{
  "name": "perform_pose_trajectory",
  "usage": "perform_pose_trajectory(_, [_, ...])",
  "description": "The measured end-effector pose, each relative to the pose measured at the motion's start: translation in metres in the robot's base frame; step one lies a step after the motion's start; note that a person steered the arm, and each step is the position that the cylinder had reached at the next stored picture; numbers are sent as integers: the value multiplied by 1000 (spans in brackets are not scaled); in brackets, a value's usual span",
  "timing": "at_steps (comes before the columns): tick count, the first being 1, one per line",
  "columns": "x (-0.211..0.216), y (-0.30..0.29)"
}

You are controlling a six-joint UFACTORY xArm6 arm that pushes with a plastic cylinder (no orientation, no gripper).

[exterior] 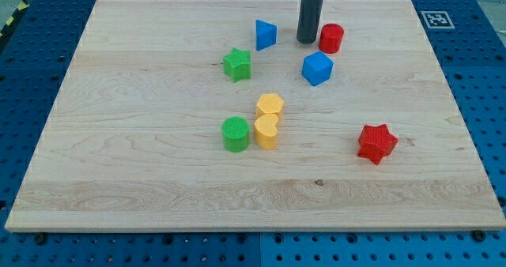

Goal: Move the red circle into the red star

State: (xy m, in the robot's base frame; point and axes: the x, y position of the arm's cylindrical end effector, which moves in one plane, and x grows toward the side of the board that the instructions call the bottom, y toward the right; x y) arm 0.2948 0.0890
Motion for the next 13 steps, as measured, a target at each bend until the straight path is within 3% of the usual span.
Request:
perform_pose_trajectory(6, [-16, 52])
perform_pose_trajectory(8, [22, 52])
perform_pose_trajectory(12, [165, 53])
perform_pose_trajectory(13, [181, 53])
